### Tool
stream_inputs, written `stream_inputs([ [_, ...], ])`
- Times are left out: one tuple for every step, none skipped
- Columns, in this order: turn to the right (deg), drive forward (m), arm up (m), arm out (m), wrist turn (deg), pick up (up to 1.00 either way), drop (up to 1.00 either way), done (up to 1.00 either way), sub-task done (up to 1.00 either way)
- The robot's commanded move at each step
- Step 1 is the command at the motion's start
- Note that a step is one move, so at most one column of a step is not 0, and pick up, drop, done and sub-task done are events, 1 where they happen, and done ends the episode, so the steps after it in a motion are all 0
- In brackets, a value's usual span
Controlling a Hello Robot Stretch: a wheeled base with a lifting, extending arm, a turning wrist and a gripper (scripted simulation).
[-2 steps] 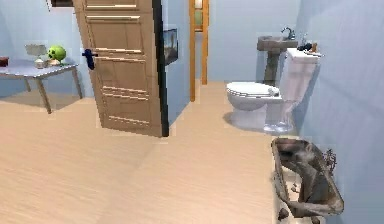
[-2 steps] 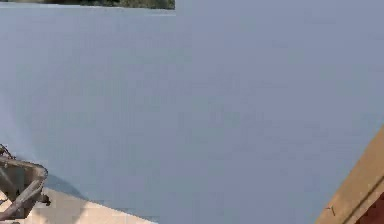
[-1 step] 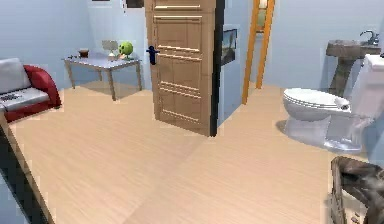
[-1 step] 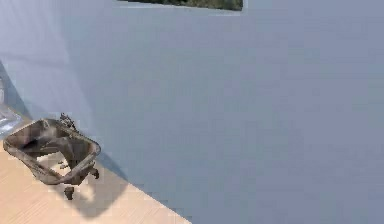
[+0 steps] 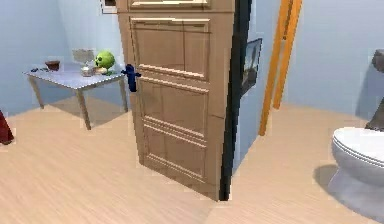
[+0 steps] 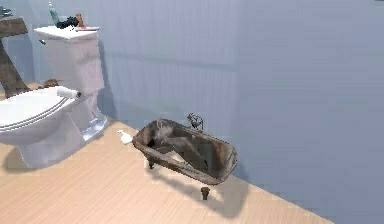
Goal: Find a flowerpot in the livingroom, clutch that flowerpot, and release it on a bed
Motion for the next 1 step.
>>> stream_inputs([
  [-3.0,0.00,0.00,0.00,0.0,0.00,0.00,0.00,0.00],
])
